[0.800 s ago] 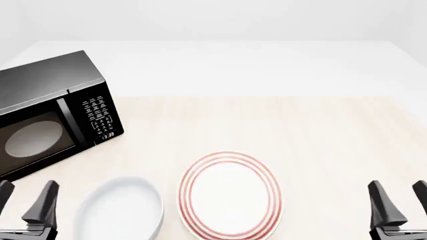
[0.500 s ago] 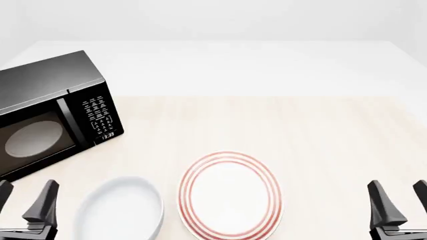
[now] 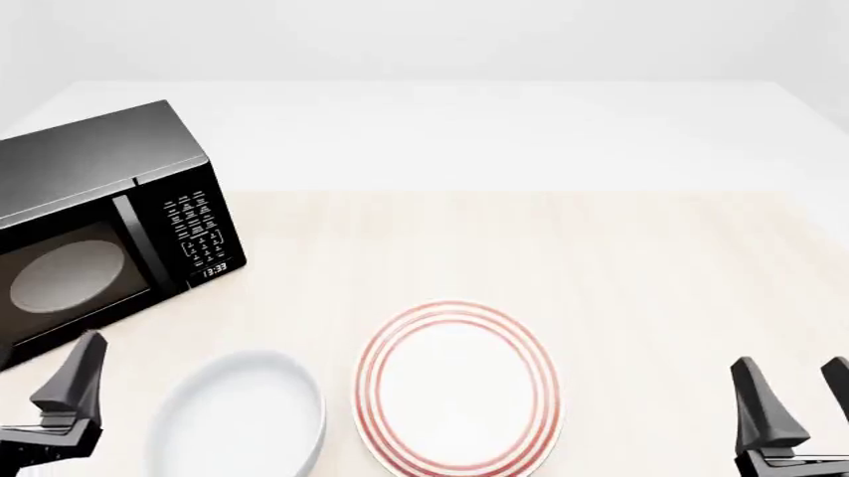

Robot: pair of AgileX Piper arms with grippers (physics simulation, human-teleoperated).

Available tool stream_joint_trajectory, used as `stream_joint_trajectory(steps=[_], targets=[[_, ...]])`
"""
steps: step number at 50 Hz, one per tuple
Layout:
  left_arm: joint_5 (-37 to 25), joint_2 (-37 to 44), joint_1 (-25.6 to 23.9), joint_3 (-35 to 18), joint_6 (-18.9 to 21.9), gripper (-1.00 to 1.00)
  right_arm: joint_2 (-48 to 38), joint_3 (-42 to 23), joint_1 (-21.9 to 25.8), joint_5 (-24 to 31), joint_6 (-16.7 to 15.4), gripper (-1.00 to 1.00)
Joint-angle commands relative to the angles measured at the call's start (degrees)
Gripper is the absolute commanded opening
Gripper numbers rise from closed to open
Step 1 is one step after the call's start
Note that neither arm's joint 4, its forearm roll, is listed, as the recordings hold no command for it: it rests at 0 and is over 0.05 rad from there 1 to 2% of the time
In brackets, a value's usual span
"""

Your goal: Open the microwave.

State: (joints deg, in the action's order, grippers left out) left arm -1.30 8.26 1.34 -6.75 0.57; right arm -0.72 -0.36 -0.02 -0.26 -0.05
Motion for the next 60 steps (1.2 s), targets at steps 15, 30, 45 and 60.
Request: stream_joint_trajectory(steps=[15, 30, 45, 60], targets=[[5.01, 10.42, 4.03, -4.97, -1.23, 1.00, -0.07, -0.12, -0.02, 0.06, -0.01, 1.00], [11.12, 18.14, 4.78, -5.00, 0.32, 1.00, -0.08, -0.09, -0.02, 0.02, -0.01, 1.00], [18.98, 30.87, 4.41, -6.39, -1.32, 1.00, -0.08, -0.08, -0.03, 0.02, 0.00, 1.00], [25.97, 39.84, 4.65, -6.05, -2.45, 1.00, -0.08, -0.09, -0.02, 0.02, -0.01, 1.00]])
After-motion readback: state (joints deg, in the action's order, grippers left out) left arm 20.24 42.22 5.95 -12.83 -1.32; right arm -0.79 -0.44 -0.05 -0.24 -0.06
